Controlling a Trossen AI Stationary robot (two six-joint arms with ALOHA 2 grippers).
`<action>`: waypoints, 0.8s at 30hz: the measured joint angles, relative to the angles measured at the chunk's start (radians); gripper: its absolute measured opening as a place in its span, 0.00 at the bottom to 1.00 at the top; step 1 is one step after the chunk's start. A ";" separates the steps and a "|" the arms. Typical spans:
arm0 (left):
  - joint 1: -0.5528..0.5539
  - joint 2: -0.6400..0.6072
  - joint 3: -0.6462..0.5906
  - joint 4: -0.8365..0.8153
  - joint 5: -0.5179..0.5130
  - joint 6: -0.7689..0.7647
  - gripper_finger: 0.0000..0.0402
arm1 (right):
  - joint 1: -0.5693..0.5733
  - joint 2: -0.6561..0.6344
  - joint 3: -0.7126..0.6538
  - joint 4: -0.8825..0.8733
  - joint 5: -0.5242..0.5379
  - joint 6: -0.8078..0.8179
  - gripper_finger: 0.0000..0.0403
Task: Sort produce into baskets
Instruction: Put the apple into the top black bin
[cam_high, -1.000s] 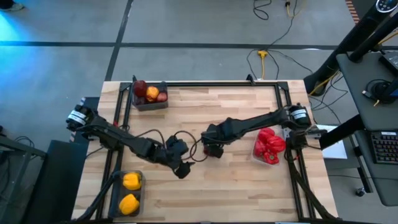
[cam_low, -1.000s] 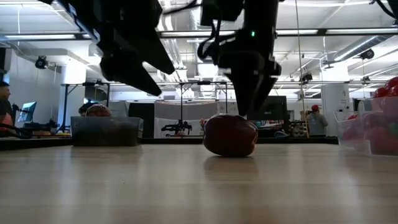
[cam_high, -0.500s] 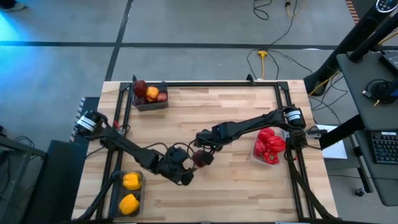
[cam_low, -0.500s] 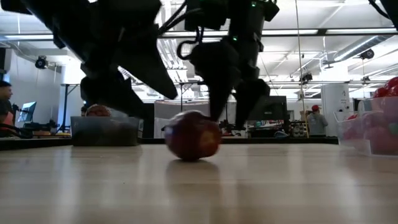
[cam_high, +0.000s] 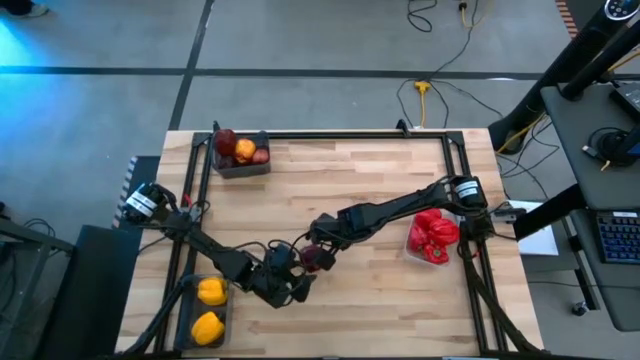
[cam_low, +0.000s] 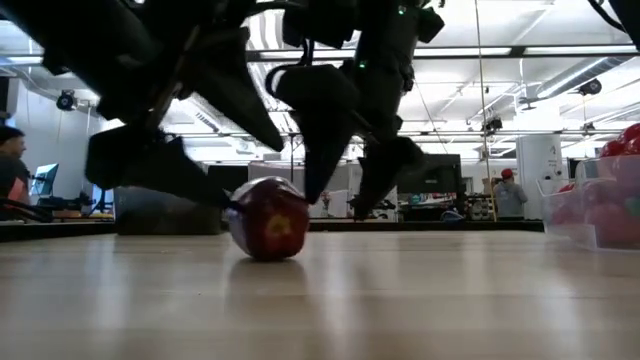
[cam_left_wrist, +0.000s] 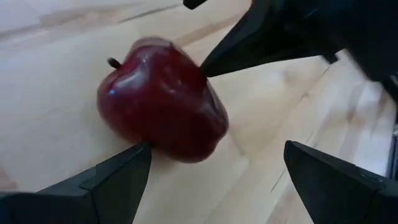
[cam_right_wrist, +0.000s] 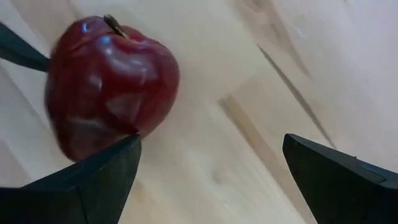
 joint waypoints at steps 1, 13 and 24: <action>-0.004 0.001 -0.001 -0.005 -0.006 -0.011 0.87 | 0.002 0.001 0.000 0.020 0.000 0.006 0.95; 0.005 0.002 -0.002 -0.031 -0.042 -0.250 0.88 | 0.006 0.002 0.005 0.173 0.002 -0.006 0.95; 0.056 0.007 -0.001 -0.126 0.015 -0.286 0.98 | 0.003 -0.142 0.005 -0.095 0.140 -0.040 0.95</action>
